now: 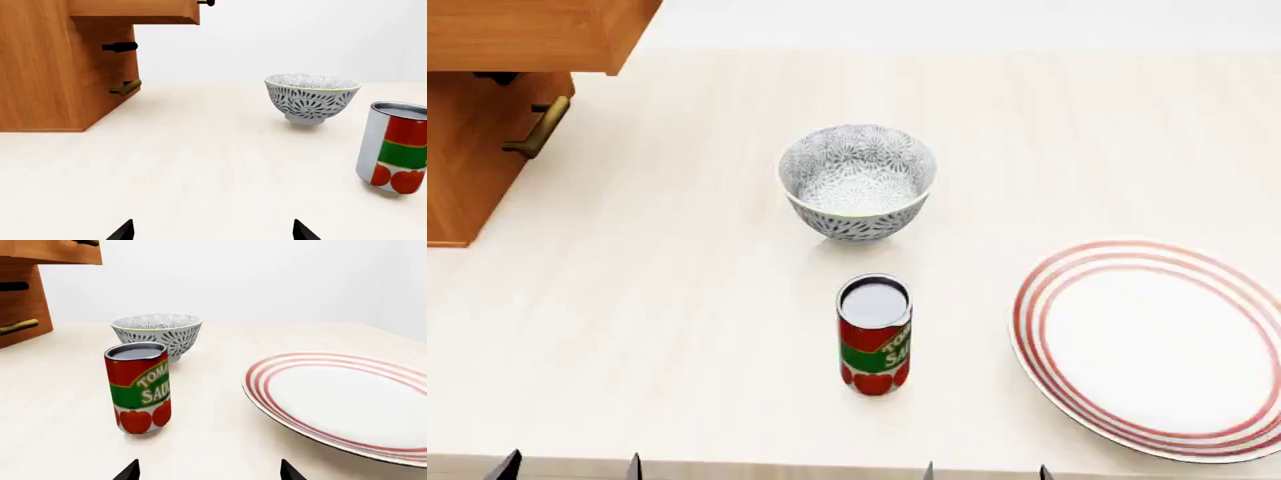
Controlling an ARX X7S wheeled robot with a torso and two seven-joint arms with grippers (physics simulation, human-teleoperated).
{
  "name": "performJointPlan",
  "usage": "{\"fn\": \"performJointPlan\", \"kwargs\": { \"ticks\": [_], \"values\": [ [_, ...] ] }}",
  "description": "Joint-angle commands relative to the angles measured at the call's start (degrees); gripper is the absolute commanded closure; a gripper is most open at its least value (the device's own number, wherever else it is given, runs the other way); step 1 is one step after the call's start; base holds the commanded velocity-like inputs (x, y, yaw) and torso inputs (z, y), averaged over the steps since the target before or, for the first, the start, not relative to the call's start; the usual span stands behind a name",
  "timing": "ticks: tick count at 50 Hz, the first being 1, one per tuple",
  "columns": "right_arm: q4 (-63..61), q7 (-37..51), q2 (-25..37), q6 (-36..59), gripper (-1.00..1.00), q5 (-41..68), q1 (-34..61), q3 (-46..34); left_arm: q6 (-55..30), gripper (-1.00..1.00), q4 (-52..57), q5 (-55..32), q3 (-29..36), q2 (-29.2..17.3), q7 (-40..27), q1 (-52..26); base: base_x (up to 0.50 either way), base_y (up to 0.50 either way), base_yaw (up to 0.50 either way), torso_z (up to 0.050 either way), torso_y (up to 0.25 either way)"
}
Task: Put the ketchup in the top drawer of the cabinet.
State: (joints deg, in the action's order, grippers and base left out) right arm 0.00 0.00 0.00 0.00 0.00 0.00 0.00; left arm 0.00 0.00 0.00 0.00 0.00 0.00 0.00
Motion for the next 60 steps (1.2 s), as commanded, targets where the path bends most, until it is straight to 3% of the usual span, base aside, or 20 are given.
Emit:
{"fn": "performJointPlan", "kwargs": {
  "ticks": [1, 8, 23, 33, 47, 60],
  "values": [
    [0.6, 1.2, 1.0, -0.4, -1.0, 1.0, 0.2, -1.3, 0.1, -1.0, -0.3, -0.9, 1.0, -0.9, -1.0, -0.2, 0.0, 0.0, 0.0, 0.0, 0.0],
    [-6.9, 3.0, 2.5, 4.7, -1.0, 2.3, -0.1, -2.4, -6.7, -1.0, 4.7, -4.4, 1.3, -2.2, -2.3, -1.1, 0.0, 0.0, 0.0, 0.0, 0.0],
    [-25.7, 5.1, 5.4, 16.2, -1.0, 3.5, 0.3, -2.6, -17.0, -1.0, 22.4, -3.0, 3.8, -5.4, -4.7, -1.9, 0.0, 0.0, 0.0, 0.0, 0.0],
    [-28.9, 5.6, 6.2, 14.2, -1.0, 4.4, -1.8, -3.0, -21.0, -1.0, 31.6, -5.2, 3.4, -6.2, -5.4, 0.1, 0.0, 0.0, 0.0, 0.0, 0.0],
    [-30.7, 6.7, 7.1, 15.4, -1.0, 5.8, -2.0, -3.5, -20.3, -1.0, 31.4, -6.1, 3.8, -7.0, -6.6, 0.1, 0.01, 0.0, 0.0, 0.0, 0.0],
    [-30.2, 7.1, 7.9, 14.9, -1.0, 6.3, -1.9, -4.8, -19.8, -1.0, 30.8, -6.9, 4.1, -7.8, -7.4, 0.1, 0.48, 0.0, 0.0, 0.0, 0.0]
  ]
}}
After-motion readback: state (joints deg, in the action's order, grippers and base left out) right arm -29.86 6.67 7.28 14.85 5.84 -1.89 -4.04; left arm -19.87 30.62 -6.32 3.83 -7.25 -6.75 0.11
